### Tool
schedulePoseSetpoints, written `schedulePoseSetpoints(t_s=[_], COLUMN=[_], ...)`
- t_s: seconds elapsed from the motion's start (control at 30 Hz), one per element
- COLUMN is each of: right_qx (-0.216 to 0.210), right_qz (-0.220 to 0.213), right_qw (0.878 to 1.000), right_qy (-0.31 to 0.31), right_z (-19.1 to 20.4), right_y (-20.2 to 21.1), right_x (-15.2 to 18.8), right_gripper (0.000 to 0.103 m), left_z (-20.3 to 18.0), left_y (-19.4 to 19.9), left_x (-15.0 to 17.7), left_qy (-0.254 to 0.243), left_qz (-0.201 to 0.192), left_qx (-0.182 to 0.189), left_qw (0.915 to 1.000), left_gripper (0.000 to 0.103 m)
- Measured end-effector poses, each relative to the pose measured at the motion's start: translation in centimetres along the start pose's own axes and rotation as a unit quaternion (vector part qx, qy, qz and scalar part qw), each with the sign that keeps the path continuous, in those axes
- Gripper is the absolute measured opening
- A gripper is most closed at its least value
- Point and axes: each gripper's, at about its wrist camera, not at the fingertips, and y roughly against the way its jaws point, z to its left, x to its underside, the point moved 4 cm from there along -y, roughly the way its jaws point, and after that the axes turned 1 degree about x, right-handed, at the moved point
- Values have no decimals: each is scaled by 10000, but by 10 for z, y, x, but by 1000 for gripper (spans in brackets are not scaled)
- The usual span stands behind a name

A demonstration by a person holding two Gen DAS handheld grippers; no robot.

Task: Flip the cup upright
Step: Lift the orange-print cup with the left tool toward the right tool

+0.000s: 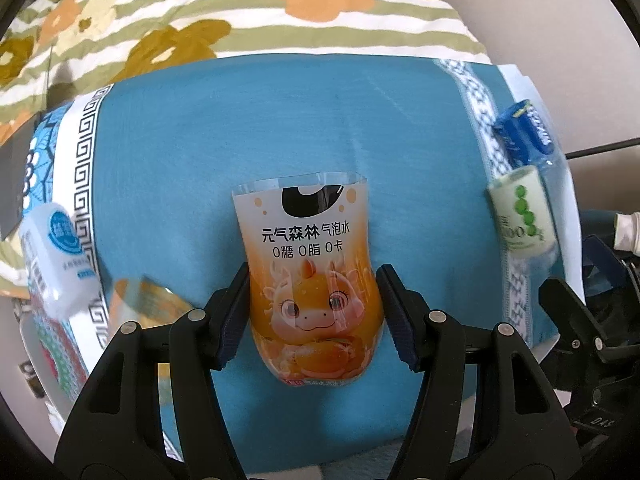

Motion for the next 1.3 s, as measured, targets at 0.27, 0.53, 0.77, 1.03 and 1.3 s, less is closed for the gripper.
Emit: schedulePoseSetpoints(t_s=[0.27, 0.53, 0.77, 1.03, 1.3], right_qx=[-152, -281, -393, -506, -490], right_qz=[-189, -113, 56, 136, 99], right_qw=[9996, 9990, 9987, 9984, 9986], right_qy=[142, 332, 324, 217, 181], right_z=[-24, -50, -64, -75, -80], right_y=[26, 24, 10, 5, 7], right_x=[24, 60, 85, 100, 102], right_gripper=[103, 103, 103, 103, 103], left_z=[-45, -70, -72, -78, -82], left_y=[9, -23, -50, -50, -41], left_x=[41, 82, 96, 92, 86], left_qy=[-4, 93, 187, 159, 194], left_qz=[-152, -20, 45, -138, -309], left_qx=[20, -98, -205, -241, -292], left_qw=[9999, 9999, 9996, 9995, 9989], left_gripper=[66, 66, 66, 68, 100])
